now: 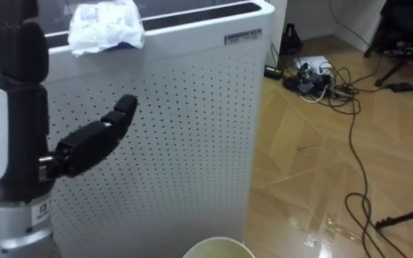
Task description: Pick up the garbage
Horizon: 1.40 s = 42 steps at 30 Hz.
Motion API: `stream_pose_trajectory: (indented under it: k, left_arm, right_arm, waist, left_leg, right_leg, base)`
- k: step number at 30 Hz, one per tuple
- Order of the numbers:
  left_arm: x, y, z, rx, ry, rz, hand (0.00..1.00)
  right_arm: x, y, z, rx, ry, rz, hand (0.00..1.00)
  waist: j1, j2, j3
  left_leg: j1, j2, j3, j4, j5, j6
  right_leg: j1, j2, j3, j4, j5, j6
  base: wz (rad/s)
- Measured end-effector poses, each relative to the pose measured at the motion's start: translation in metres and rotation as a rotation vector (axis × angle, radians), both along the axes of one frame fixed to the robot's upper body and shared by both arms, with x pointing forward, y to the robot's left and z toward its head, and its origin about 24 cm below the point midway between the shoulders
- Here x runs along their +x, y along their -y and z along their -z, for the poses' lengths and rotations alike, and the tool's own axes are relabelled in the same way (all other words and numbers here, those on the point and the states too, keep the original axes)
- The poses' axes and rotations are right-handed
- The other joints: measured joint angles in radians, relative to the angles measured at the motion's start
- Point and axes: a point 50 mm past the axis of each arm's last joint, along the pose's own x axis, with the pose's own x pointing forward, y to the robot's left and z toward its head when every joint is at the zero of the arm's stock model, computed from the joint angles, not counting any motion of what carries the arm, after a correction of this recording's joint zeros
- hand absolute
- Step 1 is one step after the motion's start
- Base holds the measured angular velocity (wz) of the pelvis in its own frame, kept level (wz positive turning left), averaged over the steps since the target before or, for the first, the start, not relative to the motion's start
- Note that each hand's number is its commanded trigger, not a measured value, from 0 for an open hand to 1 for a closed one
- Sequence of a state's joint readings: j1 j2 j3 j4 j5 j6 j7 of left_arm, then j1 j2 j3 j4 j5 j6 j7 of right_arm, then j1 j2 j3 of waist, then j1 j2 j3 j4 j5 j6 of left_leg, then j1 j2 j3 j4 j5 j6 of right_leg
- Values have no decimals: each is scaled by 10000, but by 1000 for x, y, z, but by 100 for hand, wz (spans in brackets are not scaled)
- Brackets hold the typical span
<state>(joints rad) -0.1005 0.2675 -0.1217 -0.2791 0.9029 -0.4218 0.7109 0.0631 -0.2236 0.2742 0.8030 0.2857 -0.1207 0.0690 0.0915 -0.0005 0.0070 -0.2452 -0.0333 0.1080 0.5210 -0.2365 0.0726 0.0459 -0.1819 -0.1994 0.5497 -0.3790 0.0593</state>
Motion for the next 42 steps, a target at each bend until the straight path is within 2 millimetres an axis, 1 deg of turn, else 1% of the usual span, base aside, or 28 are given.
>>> stream_pose_trajectory:
  k: [1, 2, 3, 4, 5, 6, 7, 8, 9, 10, 11, 14, 17, 18, 19, 20, 21, 22, 25, 26, 27, 32, 34, 35, 37, 39, 42]
  left_arm:
    - [1, 1, -2, 162, 133, -30, 0]
    - [2, 2, -4, 180, 224, -8, 0]
    - [2, 2, -6, 165, 311, -5, 0]
    - [2, 2, -7, 170, 361, -9, 0]
    - [2, 2, -8, 186, 454, -8, 0]
    - [2, 2, -9, 210, 484, -34, 0]
    - [2, 2, -9, 295, 471, -88, 0]
    - [3, 1, -9, 406, 491, -138, 0]
    - [3, 1, -10, 469, 523, -163, 0]
    - [3, 1, -11, 475, 551, -154, 0]
    - [3, 1, -14, 458, 714, -122, 0]
    - [-1, 3, -21, 456, 1062, -17, 0]
    - [-6, 4, -29, 537, 1409, 21, 0]
    - [-7, 4, -30, 624, 1470, 30, 11]
    - [-7, 4, -31, 668, 1481, 26, 24]
    - [-8, 4, -31, 787, 1481, -10, 49]
    - [-7, 4, -31, 917, 1415, -64, 63]
    - [-7, 4, -31, 969, 1347, -97, 100]
    - [-5, 2, -29, 1184, 1088, -262, 100]
    - [-5, 1, -27, 1357, 930, -312, 100]
    - [-5, 1, -26, 1434, 832, -337, 100]
    - [-7, -4, -10, 1968, -208, -715, 100]
    - [-7, -7, -6, 2306, -440, -898, 100]
    - [-7, -7, -4, 2465, -574, -1044, 100]
    - [-7, -8, -4, 2463, -600, -1122, 100]
    - [-7, -10, -5, 2448, -572, -1230, 100]
    - [-7, -14, -6, 2418, -509, -1405, 100]
  right_arm:
    - [0, -1, 0, 28, -9, -12, 100]
    - [0, -1, 0, 30, -9, -27, 100]
    - [0, -1, 0, -3, -9, -124, 100]
    - [2, -1, -1, -6, 20, -163, 100]
    - [4, -2, -2, 40, 82, -259, 100]
    - [6, -3, -2, 74, 132, -310, 100]
    - [7, -5, -3, 149, 168, -387, 100]
    - [6, -9, -2, 227, 137, -510, 100]
    - [4, -11, -1, 265, 77, -577, 100]
    - [3, -11, 0, 274, 36, -601, 100]
    - [3, -12, 0, 257, 43, -647, 100]
    - [3, -10, 0, 283, -33, -637, 100]
    - [2, -8, 0, 266, -96, -852, 100]
    - [3, -7, -1, 245, -87, -935, 100]
    - [3, -7, -1, 215, -63, -971, 100]
    - [4, -6, -2, 186, -11, -991, 100]
    - [6, -5, -3, 163, 41, -1012, 100]
    - [6, -5, -4, 165, 50, -1017, 100]
    - [7, -6, -4, 124, 57, -1190, 100]
    - [7, -6, -4, 136, 39, -1266, 100]
    - [7, -6, -4, 146, 26, -1299, 100]
    - [7, -4, -5, 192, -76, -1447, 100]
    - [6, -4, -4, 258, -131, -1510, 100]
    - [6, -3, -4, 265, -152, -1551, 100]
    - [6, 0, -5, 289, -159, -1602, 100]
    - [6, 1, -5, 291, -174, -1663, 100]
    - [6, 2, -6, 291, -178, -1709, 100]
  waist:
    - [0, -3, 11]
    - [8, 82, 63]
    - [6, 240, 83]
    - [16, 349, 85]
    - [40, 493, 120]
    - [92, 564, 153]
    - [180, 614, 158]
    - [155, 565, 154]
    - [-22, 508, 155]
    - [-61, 477, 103]
    - [-28, 469, 58]
    - [51, 419, 67]
    - [216, 245, 75]
    - [249, 210, 83]
    - [261, 209, 83]
    - [260, 210, 82]
    - [285, 204, 85]
    - [297, 204, 86]
    - [279, 205, 89]
    - [214, 212, 86]
    - [185, 215, 85]
    - [189, 309, 49]
    - [159, 327, 52]
    - [166, 364, 32]
    - [184, 420, 26]
    - [173, 486, -18]
    - [157, 486, -20]
  left_leg:
    - [197, -145, 44, -24, -127, 105]
    - [414, -207, 115, -30, -217, 221]
    - [568, -186, 134, -47, -311, 297]
    - [622, -181, 86, -50, -340, 324]
    - [654, -192, -151, -105, -358, 360]
    - [654, -186, -293, -143, -356, 363]
    - [653, -171, -477, -253, -329, 352]
    - [654, -182, -570, -280, -327, 344]
    - [670, -258, -713, -301, -332, 324]
    - [672, -302, -803, -376, -320, 304]
    - [662, -297, -871, -525, -278, 245]
    - [870, -294, -1122, -826, -195, 172]
    - [1128, -300, -1279, -1130, -154, 101]
    - [1176, -312, -1384, -1140, -149, 90]
    - [1187, -316, -1422, -1135, -146, 85]
    - [1215, -334, -1505, -1123, -135, 68]
    - [1234, -338, -1520, -1142, -125, 53]
    - [1249, -339, -1528, -1160, -122, 48]
    - [1371, -358, -1551, -1283, -114, 35]
    - [1378, -384, -1651, -1298, -111, 31]
    - [1376, -391, -1673, -1301, -111, 30]
    - [1386, -413, -1711, -1338, -107, 27]
    - [1535, -421, -1729, -1457, -94, 11]
    - [1603, -422, -1711, -1516, -95, 11]
    - [1702, -431, -1711, -1622, -82, 3]
    - [1791, -433, -1712, -1782, -66, -9]
    - [1884, -447, -1712, -1927, 45, -40]
  right_leg:
    - [-282, -192, 6, 759, 71, 124]
    - [-379, -349, 13, 1347, 280, 247]
    - [-480, -387, 39, 1645, 560, 350]
    - [-511, -382, 26, 1729, 668, 353]
    - [-665, -261, 99, 1536, 467, 357]
    - [-830, -177, 157, 1268, 275, 303]
    - [-1229, 53, 199, 649, 144, 210]
    - [-1399, 249, 211, -354, 332, 150]
    - [-1468, 317, 207, -666, 910, 101]
    - [-1415, 323, 144, -790, 922, 112]
    - [-1303, 428, 73, -1008, 986, 68]
    - [-878, 553, -79, -1567, 1087, 38]
    - [-523, 613, -269, -1957, 1121, 10]
    - [-376, 629, -369, -2091, 1121, 10]
    - [-343, 628, -423, -2107, 1121, 10]
    - [-255, 630, -491, -2203, 1121, 9]
    - [-211, 638, -497, -2278, 1121, 9]
    - [-193, 639, -508, -2290, 1121, 9]
    - [-15, 640, -571, -2493, 1125, 3]
    - [72, 639, -739, -2611, 1136, -10]
    - [78, 634, -768, -2609, 1136, -9]
    - [117, 624, -783, -2682, 1136, -8]
    - [251, 632, -783, -2777, 1149, 0]
    - [288, 631, -778, -2782, 1150, 1]
    - [356, 624, -782, -2795, 1151, 3]
    - [388, 626, -778, -2814, 1151, 2]
    - [425, 618, -780, -2915, 1161, -15]
  base:
    - [8]
    - [-3]
    - [-7]
    - [-16]
    - [-16]
    - [-30]
    - [-20]
    - [10]
    - [37]
    - [35]
    - [17]
    - [20]
    - [17]
    - [22]
    - [25]
    - [17]
    - [13]
    - [3]
    - [3]
    - [14]
    - [14]
    - [2]
    - [2]
    - [-3]
    - [-2]
    - [0]
    - [0]
